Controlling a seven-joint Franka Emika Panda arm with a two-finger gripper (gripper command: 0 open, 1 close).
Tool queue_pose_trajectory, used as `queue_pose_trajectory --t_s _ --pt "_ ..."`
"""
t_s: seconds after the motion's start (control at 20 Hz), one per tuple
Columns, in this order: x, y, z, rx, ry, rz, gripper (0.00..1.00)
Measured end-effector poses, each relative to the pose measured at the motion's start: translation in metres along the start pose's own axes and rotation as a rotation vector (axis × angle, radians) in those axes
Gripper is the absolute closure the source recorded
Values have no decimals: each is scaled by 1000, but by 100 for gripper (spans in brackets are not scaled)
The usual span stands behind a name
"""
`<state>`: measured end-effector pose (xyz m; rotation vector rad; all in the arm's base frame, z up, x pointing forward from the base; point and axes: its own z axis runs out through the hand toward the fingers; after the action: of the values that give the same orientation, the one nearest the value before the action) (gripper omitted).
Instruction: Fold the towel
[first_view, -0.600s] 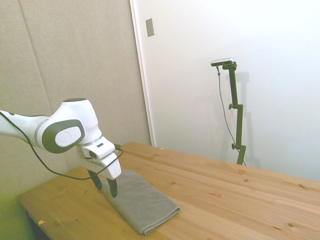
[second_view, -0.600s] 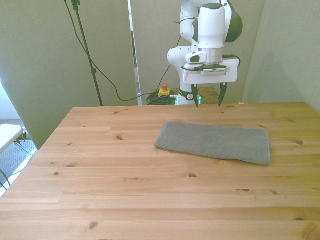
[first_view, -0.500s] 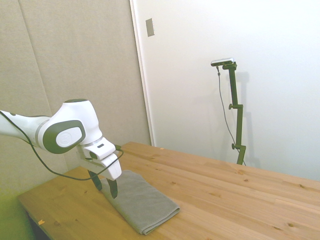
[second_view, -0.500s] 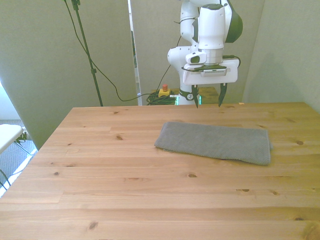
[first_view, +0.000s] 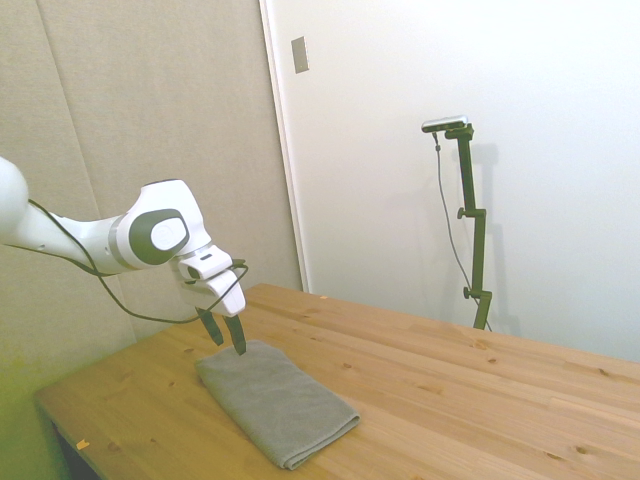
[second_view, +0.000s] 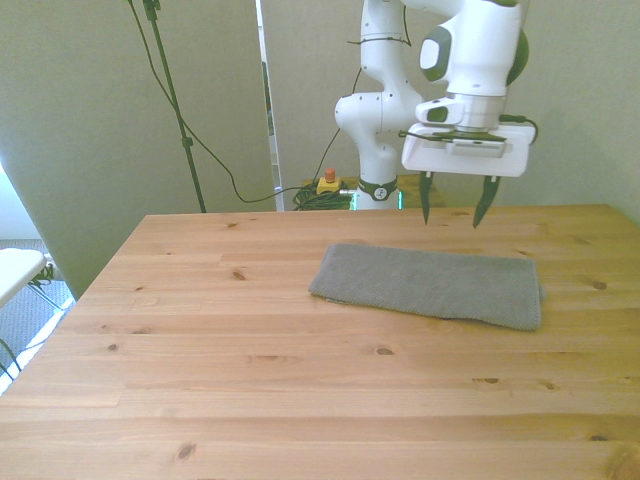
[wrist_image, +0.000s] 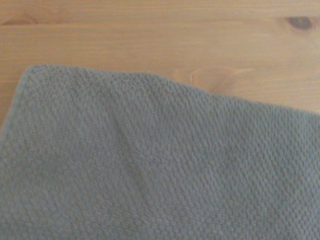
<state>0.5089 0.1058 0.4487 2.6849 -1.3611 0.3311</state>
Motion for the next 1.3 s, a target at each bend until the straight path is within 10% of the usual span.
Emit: queue_pose_trajectory --t_s 0.55,1.3 --pt "-80 -139 32 -215 177 -25 0" --pt "-142 -211 54 -367 294 42 0"
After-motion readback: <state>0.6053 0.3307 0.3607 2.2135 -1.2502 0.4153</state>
